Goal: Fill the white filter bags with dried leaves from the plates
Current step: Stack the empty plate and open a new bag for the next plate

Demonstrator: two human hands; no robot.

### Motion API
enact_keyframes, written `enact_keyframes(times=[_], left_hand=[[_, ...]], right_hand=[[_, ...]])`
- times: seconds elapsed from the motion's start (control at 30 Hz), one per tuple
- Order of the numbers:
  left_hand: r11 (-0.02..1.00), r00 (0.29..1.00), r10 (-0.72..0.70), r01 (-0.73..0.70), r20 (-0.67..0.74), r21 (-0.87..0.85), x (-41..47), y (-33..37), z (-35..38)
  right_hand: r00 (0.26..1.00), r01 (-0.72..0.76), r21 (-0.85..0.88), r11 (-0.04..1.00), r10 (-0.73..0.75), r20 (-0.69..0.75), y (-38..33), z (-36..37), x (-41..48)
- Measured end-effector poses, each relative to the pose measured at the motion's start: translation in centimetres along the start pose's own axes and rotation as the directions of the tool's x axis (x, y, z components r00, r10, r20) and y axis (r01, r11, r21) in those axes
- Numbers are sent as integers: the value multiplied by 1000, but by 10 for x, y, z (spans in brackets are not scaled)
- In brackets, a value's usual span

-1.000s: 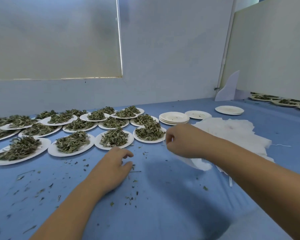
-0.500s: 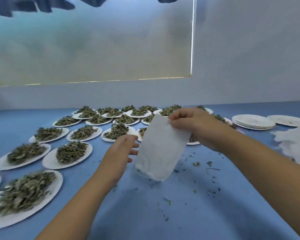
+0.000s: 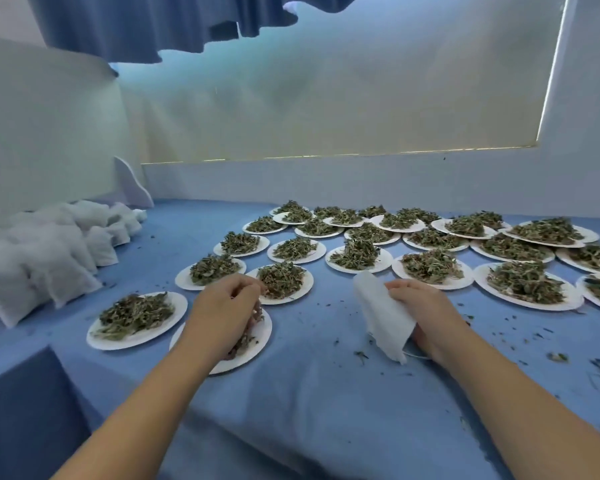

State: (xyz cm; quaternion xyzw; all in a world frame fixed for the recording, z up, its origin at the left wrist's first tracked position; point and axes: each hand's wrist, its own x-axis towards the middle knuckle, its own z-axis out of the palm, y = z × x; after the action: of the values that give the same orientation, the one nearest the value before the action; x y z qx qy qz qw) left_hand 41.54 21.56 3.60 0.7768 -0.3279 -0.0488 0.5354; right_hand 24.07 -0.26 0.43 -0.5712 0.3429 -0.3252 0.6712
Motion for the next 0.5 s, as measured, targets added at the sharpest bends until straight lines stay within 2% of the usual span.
enact_keyframes(times=[0.1,0.23,0.3,0.4,0.5], left_hand=[[998,991,-62,65,-119,22,-1,-21,-26],[986,950,-105,138,-293,94,-2,-44,-52],[969,928,-159,213,-336,129,0,-53,-66],[909,912,-300,363,-281,205,2,-59,-79],[868,900,-387,429,-199,249,3,-61,-79]], right_hand=[[1000,0,53,999,1,-2,7,-4,1],[998,-13,-47,999,15,56,11,-2,-1],[998,-8,-62,998,12,63,12,-1,-1],[998,-12,-79,997,17,68,10,0,-1],[996,-7,-98,995,15,88,10,0,-4]])
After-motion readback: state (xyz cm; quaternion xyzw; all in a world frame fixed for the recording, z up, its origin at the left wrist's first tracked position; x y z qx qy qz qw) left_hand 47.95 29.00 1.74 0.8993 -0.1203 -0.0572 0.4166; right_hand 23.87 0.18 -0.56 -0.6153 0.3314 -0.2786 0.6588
